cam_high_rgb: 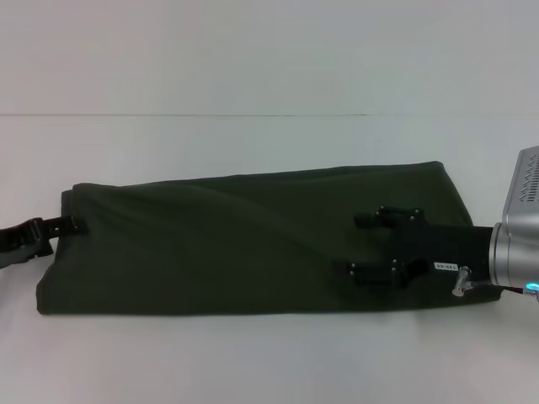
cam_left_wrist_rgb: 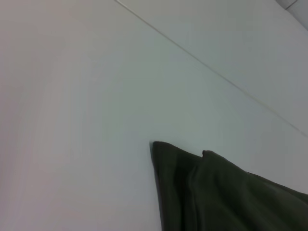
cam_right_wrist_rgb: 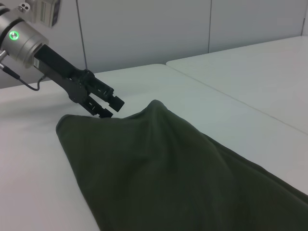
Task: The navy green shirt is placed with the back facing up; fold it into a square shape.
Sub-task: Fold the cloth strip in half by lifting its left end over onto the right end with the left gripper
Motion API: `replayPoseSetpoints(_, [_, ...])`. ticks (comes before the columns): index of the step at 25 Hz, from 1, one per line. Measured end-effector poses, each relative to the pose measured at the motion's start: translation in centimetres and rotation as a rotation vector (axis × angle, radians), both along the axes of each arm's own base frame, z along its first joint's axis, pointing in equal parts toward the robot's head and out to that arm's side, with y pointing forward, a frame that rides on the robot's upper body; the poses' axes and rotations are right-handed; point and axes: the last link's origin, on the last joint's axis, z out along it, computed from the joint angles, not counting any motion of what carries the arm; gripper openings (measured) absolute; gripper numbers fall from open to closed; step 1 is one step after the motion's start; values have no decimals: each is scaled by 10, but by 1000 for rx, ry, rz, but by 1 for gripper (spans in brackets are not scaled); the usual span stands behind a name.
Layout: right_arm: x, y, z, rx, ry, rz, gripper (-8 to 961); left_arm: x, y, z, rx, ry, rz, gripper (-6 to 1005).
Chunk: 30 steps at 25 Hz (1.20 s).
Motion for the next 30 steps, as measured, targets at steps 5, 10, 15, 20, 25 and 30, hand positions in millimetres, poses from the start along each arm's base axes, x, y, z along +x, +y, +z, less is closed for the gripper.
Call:
replayPoseSetpoints(5, [1, -1, 0, 0, 1, -1, 884, 0, 0, -1, -1, -1, -1, 883])
replayPoseSetpoints(10, [1, -1, 0, 0, 1, -2, 884, 2, -1, -5, -5, -7, -2, 882])
replayPoseSetpoints(15, [1, -1, 0, -1, 1, -3, 884, 4, 0, -7, -11, -13, -8, 882])
replayPoseSetpoints(20, [2, -2, 0, -1, 1, -5, 884, 8, 0, -12, -17, -23, -14, 882])
replayPoseSetpoints(25, [2, -2, 0, -2, 2, -6, 884, 13, 2, -16, -26, -35, -25, 882])
replayPoseSetpoints(30, [3, -3, 0, -3, 2, -6, 884, 23, 7, -24, -35, -51, -46, 882])
